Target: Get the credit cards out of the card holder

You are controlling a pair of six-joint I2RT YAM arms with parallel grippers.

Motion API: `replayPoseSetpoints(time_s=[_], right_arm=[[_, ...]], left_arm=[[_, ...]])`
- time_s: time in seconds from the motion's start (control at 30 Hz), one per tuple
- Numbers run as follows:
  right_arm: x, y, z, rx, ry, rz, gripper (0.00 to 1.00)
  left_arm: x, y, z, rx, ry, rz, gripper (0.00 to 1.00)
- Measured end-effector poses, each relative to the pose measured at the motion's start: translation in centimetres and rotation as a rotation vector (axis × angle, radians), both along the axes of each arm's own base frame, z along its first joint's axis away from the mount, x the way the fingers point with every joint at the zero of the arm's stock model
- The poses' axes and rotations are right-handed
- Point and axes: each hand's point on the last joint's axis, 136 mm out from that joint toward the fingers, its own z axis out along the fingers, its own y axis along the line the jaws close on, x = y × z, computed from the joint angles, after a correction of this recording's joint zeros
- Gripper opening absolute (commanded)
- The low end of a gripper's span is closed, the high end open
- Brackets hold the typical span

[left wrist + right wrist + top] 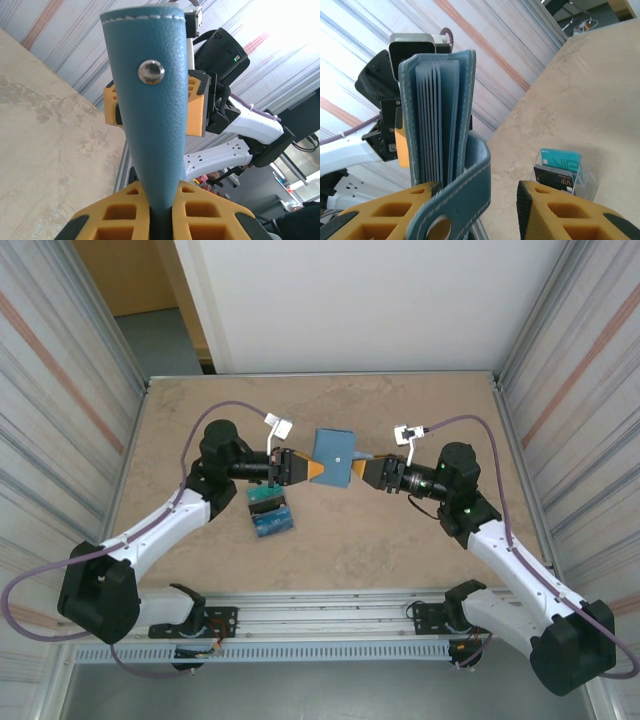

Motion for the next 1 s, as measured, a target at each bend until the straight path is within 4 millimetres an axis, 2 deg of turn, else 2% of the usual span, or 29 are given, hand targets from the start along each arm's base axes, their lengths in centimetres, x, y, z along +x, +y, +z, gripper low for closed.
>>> replayPoseSetpoints(time_s=[0.1, 0.33, 0.6, 0.7, 0.77, 0.87, 1.0], right_arm=[[0.0, 0.3, -0.1, 0.001, -0.002, 0.008, 0.42], [0.2, 0.6, -0.3, 0.001, 0.002, 0.015, 0.30], [0.6, 1.6, -1.1, 0.008, 0.037, 0.047, 0.29], [0.6, 1.7, -1.0, 0.016, 0.045, 0.049, 0.21], [0.6, 1.6, -1.0, 0.020, 0.049, 0.048, 0.10], [0.7, 1.6, -1.0, 0.023, 0.058, 0.039, 0.00], [1.0, 1.1, -0.9, 0.020, 0.063, 0.004, 0.00]], left_arm=[[-0.2, -0.1, 0.0, 0.000, 0.000, -0.006, 0.00], [-0.5, -0.4, 0.1, -0.003, -0.006, -0.017, 0.00], [-0.7, -0.6, 0.3, -0.005, -0.010, -0.023, 0.00], [-0.6, -0.6, 0.1, -0.004, -0.007, -0.023, 0.00], [-0.5, -0.6, 0.0, -0.002, -0.004, -0.022, 0.00], [-0.2, -0.7, -0.1, 0.000, 0.000, -0.016, 0.10], [0.4, -1.0, -0.5, 0.001, 0.009, -0.009, 0.22]])
